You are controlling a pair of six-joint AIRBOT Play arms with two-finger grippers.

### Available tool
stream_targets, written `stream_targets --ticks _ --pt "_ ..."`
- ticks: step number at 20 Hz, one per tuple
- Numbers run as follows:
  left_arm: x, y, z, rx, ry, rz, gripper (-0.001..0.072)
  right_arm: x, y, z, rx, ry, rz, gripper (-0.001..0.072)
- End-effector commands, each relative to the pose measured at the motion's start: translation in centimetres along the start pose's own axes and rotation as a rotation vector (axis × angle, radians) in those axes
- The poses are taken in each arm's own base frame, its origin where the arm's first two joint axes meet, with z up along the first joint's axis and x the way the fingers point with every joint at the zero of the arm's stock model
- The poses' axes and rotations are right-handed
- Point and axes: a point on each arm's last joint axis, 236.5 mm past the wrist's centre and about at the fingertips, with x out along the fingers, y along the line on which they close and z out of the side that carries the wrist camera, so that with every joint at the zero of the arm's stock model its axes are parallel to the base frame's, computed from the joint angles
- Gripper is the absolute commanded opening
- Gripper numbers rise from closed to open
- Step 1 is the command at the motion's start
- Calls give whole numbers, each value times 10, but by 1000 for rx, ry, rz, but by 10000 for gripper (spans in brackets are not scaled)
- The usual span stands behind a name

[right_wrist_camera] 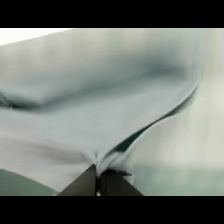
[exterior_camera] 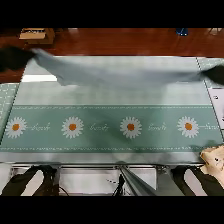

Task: Fold the shirts.

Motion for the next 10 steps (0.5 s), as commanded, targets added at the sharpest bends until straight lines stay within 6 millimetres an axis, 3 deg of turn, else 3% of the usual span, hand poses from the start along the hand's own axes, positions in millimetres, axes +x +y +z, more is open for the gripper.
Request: stream_targets --ticks 1,3,5,8,10 --pt "-106 -112 105 298 -402 16 16 -148 85 134 -140 -581 -1 32" --pt "-161 -162 128 402 -584 31 16 -221 117 160 -188 -780 -26 32" --pt "-204 -189 129 447 -691 88 16 -268 137 162 -228 -865 -66 32" --pt "-243 -184 108 365 -712 241 16 -309 144 143 -240 -880 -165 32" --pt "-253 -172 86 312 -668 332 16 -315 135 119 -222 -804 -239 32"
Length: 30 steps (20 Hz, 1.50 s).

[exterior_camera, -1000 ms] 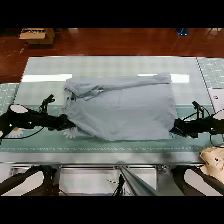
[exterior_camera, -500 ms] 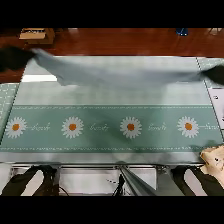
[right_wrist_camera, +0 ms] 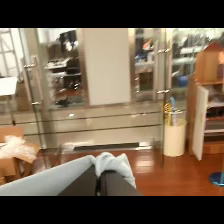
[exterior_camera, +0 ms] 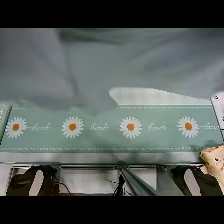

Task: Fold the shirts.

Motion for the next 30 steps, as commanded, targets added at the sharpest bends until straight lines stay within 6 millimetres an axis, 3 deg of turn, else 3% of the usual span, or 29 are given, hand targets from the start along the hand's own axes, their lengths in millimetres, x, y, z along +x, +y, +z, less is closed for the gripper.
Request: stream_targets --ticks 1,7,10,12,14,18,21,23,26,30 --pt "-48 15 -8 -14 47 192 15 -50 -10 -6 -37 82 -134 32" --pt "-64 11 -53 -11 288 206 15 -81 -26 -97 -73 493 -200 31" --pt "-61 22 -102 -55 528 202 15 -82 -30 -149 -38 762 -163 31" --pt "-59 33 -150 -112 775 184 15 -58 -30 -167 -12 841 -101 31" --pt "-44 51 -187 -173 928 169 15 -33 -44 -202 29 969 -81 30" --pt "19 98 -257 -290 997 154 15 20 -90 -298 129 1237 -91 31" --pt "72 111 -330 -408 1057 69 16 68 -109 -364 244 1354 -58 31" --pt "105 115 -381 -430 1112 25 16 97 -120 -403 306 1377 -49 31" --pt "148 128 -451 -427 1130 22 16 143 -141 -445 358 1312 -72 31" --pt "175 144 -516 -458 1136 77 16 189 -155 -480 409 1208 -83 31"
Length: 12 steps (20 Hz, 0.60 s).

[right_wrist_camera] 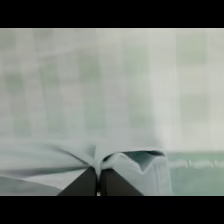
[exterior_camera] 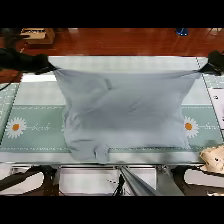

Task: Fold the shirts.

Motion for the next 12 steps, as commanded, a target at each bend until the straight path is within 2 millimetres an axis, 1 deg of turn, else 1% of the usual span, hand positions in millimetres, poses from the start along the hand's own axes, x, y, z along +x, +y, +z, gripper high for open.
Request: stream_targets --ticks 1,2,4,6,7,8,10,12 --pt "62 25 14 -32 -42 26 16 47 -8 37 14 -94 23 31" --pt "69 28 19 -41 -63 30 16 58 -8 42 -17 -105 11 31" --pt "80 36 33 -50 -125 49 16 83 -2 52 -74 -132 -5 31" --pt "89 38 45 -47 -182 65 16 105 8 66 -98 -181 -6 31" --pt "93 37 51 -43 -211 70 17 113 11 73 -105 -209 -8 31" --pt "96 36 57 -38 -238 74 16 118 13 80 -110 -241 -12 31" --pt "103 31 66 -26 -286 81 16 122 11 93 -125 -294 -39 31" --pt "112 26 67 -14 -298 81 17 122 3 98 -131 -313 -73 31"
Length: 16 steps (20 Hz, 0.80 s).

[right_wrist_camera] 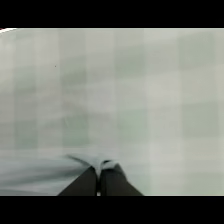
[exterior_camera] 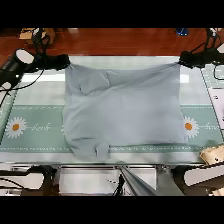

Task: Fold the shirts.

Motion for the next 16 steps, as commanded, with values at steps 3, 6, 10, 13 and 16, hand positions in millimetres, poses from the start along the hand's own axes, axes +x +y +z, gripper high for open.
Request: stream_targets --ticks 3,6,10,13,16 --pt "31 -1 -14 18 3 12 16 10 -21 0 -41 -8 -104 31" --pt "36 0 -46 8 126 -5 16 8 -23 -21 -44 82 -109 31" --pt "11 -11 -64 9 249 -51 16 -6 -21 -53 -45 227 -103 31" --pt "-28 -10 -85 9 405 -82 16 -27 -24 -77 -66 344 -130 31" --pt "-60 9 -124 -53 617 -85 16 -43 -42 -104 -62 475 -189 31"
